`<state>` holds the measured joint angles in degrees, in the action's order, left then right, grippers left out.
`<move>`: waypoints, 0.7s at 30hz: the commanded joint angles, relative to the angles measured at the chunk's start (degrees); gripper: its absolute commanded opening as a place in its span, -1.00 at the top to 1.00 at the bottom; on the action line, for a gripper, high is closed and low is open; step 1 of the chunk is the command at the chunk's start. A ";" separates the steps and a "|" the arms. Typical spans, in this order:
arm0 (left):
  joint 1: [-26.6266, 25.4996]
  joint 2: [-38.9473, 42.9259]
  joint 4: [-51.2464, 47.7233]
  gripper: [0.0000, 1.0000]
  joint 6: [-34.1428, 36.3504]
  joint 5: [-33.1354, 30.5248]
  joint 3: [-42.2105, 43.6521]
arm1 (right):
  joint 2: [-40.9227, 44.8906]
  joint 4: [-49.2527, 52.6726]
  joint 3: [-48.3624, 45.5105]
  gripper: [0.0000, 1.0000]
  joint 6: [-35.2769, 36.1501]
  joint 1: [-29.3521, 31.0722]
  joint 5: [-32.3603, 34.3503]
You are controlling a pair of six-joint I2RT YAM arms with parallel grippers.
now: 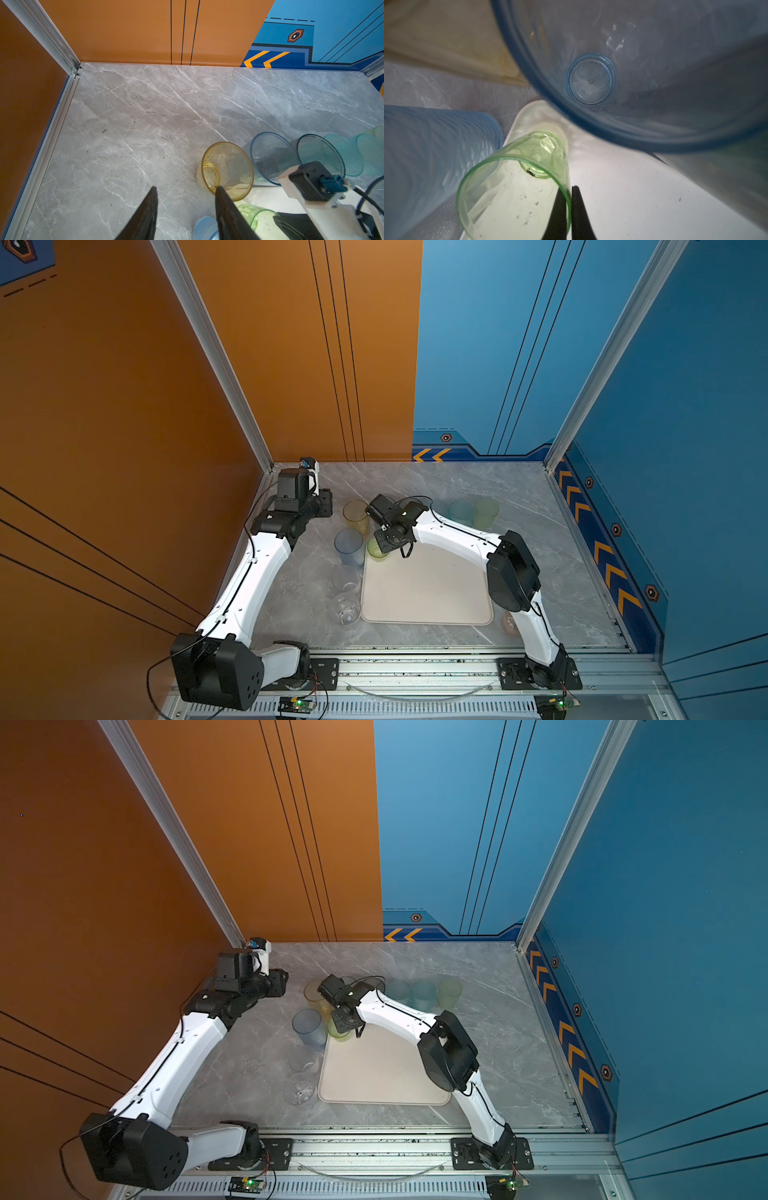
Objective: Place the glasses into the tray
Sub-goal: 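Carry the green cup over the tray corner nearest the cup row with the right gripper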
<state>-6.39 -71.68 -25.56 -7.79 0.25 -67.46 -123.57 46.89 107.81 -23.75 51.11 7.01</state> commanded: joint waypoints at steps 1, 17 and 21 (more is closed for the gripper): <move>0.50 0.23 -1.20 0.07 0.84 0.98 0.33 | -1.31 0.79 2.23 1.00 1.07 -0.39 -1.01; 1.29 -0.75 -1.20 0.07 0.52 2.39 0.30 | -3.49 3.91 5.13 0.87 1.42 -0.42 -1.91; 1.38 -0.79 -1.26 0.08 0.56 2.56 0.40 | -2.71 4.82 5.22 0.88 1.51 -0.48 -1.50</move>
<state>-5.56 -72.12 -25.56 -7.79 1.61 -67.44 -126.15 48.95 111.37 -23.27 50.87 5.74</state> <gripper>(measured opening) 0.464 0.063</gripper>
